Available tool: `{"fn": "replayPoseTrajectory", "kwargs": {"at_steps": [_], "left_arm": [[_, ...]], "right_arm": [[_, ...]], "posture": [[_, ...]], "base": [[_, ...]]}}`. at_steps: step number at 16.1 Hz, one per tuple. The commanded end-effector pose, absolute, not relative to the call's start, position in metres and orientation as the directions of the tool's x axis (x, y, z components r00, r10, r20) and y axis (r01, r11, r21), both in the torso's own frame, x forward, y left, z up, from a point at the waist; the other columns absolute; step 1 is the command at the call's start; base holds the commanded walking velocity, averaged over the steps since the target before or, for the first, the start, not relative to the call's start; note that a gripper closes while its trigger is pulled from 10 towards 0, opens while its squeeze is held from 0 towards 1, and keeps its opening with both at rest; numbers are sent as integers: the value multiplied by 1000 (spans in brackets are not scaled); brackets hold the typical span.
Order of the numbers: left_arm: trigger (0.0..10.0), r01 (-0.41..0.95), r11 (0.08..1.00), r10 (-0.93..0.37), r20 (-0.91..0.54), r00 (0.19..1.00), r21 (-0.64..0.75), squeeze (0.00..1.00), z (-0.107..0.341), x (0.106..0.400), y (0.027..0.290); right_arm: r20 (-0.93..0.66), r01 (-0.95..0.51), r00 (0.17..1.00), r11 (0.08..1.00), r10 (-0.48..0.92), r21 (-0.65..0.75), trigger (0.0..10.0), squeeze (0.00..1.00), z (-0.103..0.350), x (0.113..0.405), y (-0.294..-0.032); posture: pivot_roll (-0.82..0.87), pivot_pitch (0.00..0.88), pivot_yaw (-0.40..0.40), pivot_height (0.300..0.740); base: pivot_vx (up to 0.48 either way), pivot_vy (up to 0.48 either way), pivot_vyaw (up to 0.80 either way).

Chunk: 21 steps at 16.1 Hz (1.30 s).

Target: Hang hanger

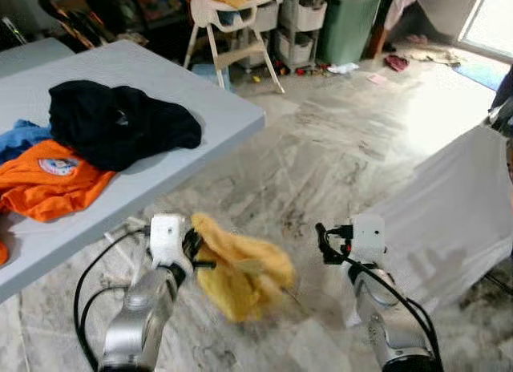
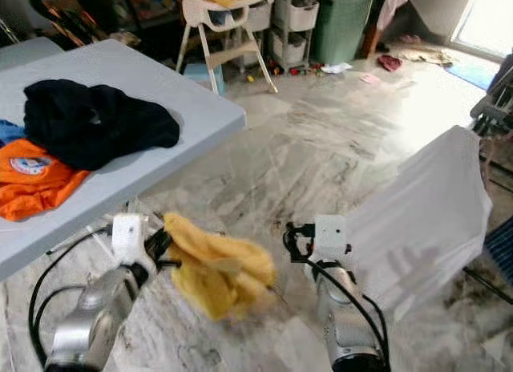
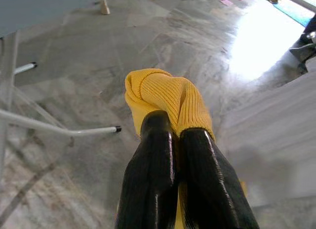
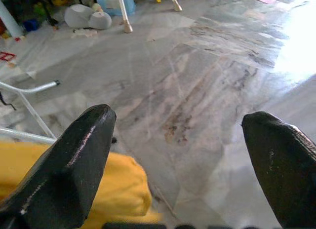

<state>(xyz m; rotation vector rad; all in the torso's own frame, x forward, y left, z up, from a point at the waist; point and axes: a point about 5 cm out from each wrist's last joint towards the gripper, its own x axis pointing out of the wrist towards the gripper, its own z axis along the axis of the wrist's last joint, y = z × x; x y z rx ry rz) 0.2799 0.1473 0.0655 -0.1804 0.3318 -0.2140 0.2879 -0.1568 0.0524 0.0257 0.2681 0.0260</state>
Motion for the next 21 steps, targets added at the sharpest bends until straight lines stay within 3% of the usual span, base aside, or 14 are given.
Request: {"fn": "replayPoseTrajectory", "kwargs": {"at_steps": [1,10,14,17,21], "left_arm": [[10000,181,962,-240,-312,919,-206,0,65,281,150],[10000,173,962,-233,-301,925,-213,0,67,285,153],[10000,230,930,-303,-243,921,-287,0,73,287,146],[10000,232,938,-295,-242,924,-257,0,74,290,146],[10000,244,931,-307,-220,926,-273,0,76,290,144]], "right_arm": [[-258,-4,966,999,13,35,10000,0,53,290,-159],[-232,-2,973,999,13,48,10000,0,62,301,-154],[-217,13,976,998,0,59,10000,0,63,300,-151],[-212,18,977,999,-8,46,10000,0,62,297,-154],[-210,7,978,999,1,37,10000,0,62,297,-152]], "posture": [[-93,0,41,740],[-88,0,46,740],[-102,0,70,740],[-104,0,79,740],[-102,0,76,740]], "base": [[-386,0,-800],[-402,0,-619],[0,0,-120],[0,0,0],[133,0,-594]]}}
